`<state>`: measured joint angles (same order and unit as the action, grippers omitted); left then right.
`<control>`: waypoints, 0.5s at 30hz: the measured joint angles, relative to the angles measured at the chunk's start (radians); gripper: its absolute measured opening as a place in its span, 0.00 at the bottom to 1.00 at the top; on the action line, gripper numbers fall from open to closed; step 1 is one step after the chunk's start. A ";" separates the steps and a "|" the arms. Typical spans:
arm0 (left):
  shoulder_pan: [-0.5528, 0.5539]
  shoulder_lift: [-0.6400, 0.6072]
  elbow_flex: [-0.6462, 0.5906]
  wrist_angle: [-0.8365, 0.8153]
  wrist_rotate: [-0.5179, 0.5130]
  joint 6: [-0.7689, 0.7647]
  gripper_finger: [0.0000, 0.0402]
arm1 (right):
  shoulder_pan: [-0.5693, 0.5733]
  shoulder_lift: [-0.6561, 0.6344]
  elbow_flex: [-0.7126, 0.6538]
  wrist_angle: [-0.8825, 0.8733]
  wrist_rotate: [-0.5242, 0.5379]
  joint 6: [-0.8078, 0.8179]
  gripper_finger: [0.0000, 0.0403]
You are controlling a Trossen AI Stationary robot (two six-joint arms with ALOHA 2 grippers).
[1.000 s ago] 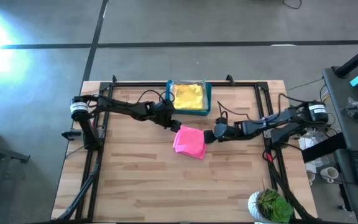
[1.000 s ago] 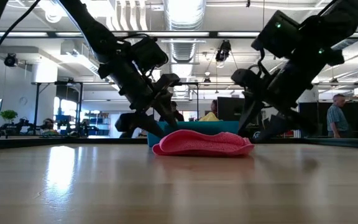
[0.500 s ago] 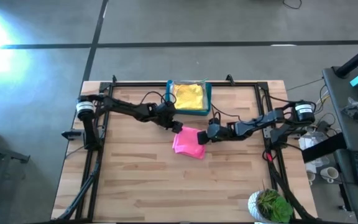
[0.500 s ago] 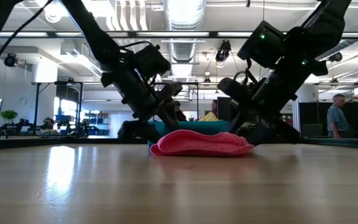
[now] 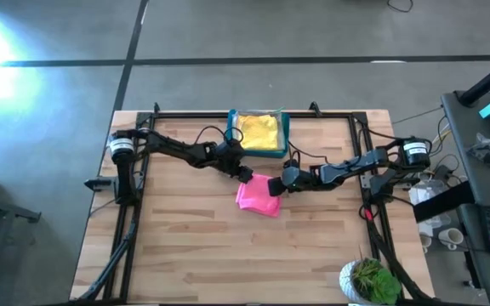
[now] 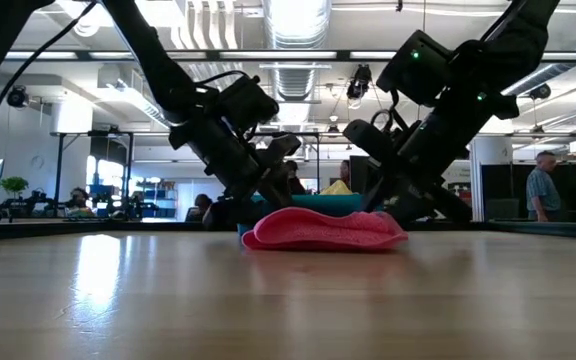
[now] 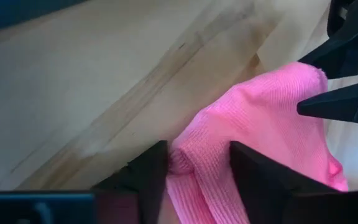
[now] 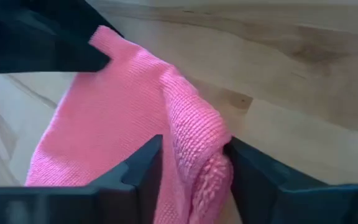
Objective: Fold microfiber towels
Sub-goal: Put the pink microfiber cloth into the blue bin
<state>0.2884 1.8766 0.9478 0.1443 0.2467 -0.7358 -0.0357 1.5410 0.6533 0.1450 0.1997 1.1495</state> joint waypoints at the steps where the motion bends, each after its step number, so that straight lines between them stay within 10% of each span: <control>1: -0.002 0.002 0.001 0.009 -0.002 0.009 0.37 | -0.001 0.000 0.003 0.001 0.000 -0.005 0.37; 9: -0.018 0.003 0.001 0.070 -0.005 0.015 0.03 | -0.009 0.000 0.052 -0.011 0.002 -0.096 0.12; 15: -0.024 -0.018 0.005 0.078 -0.004 0.018 0.03 | -0.011 -0.018 0.082 -0.036 0.008 -0.171 0.03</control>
<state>0.2646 1.8590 0.9524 0.2221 0.2423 -0.7174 -0.0467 1.5227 0.7354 0.1094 0.2078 0.9781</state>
